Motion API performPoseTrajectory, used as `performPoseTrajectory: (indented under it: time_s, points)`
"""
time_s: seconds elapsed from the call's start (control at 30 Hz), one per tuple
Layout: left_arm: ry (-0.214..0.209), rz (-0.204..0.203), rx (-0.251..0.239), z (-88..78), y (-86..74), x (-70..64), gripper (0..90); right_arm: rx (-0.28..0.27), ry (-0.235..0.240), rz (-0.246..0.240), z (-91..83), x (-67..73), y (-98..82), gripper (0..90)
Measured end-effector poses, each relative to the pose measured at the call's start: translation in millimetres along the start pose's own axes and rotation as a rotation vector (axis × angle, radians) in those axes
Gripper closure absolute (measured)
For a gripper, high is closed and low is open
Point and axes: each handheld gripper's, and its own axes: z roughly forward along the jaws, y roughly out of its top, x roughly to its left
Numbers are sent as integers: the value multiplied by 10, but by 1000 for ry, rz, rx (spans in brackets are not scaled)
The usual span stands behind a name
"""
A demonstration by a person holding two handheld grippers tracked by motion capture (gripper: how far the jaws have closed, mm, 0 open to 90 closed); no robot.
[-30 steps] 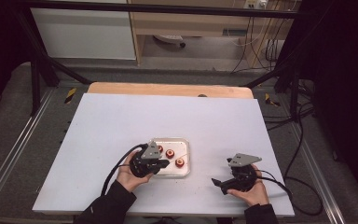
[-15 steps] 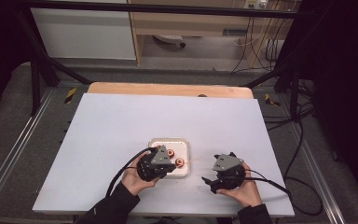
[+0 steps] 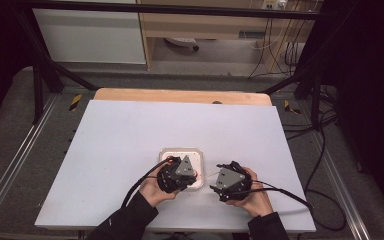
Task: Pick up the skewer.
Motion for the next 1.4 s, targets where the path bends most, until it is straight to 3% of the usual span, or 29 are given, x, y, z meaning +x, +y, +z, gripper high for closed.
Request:
performPoseTrajectory:
  time_s: [0.07, 0.1, 0.13, 0.37, 0.5, 0.57, 0.6, 0.67, 0.7, 0.73, 0.8, 0.83, 0.97, 1.0, 1.1, 1.4]
  points:
    - [-6, 0, 5, 19, 17, -2, 882, 12, 1, -77, 25, 11, 34, 400]
    - [-6, 0, 5, 19, 17, -2, 881, 12, 1, -77, 25, 11, 34, 400]
    - [-10, 3, 11, 29, 28, -6, 882, 15, 2, -123, 43, 27, 59, 436]
    - [-19, 8, 13, 45, 62, -24, 882, 49, 8, -279, 121, 56, 96, 547]
    - [-26, 17, 25, 73, 92, -45, 882, 55, 15, -306, 145, 91, 109, 612]
    - [-30, 20, 29, 83, 104, -45, 882, 61, 17, -376, 144, 69, 123, 641]
    - [-30, 18, 28, 90, 109, -47, 882, 50, 16, -358, 152, 95, 128, 659]
    - [-33, 23, 33, 99, 120, -48, 882, 52, 21, -381, 157, 108, 133, 700]
    - [-33, 23, 33, 99, 120, -48, 882, 52, 30, -362, 160, 133, 129, 718]
    - [-33, 22, 33, 105, 125, -51, 882, 66, 22, -413, 158, 109, 134, 732]
    - [-35, 26, 36, 119, 138, -61, 882, 69, 26, -415, 161, 134, 127, 757]
    - [-35, 26, 36, 119, 138, -61, 882, 69, 17, -452, 166, 121, 130, 770]
    - [-40, 26, 44, 143, 145, -62, 882, 74, 19, -505, 159, 132, 126, 813]
    - [-40, 25, 46, 146, 145, -59, 882, 62, 14, -488, 168, 150, 121, 828]
    - [-41, 24, 47, 156, 143, -53, 882, 81, 22, -541, 158, 134, 122, 862]
    - [-43, 3, 64, 148, 138, -22, 848, 87, 10, -574, 146, 151, 132, 886]
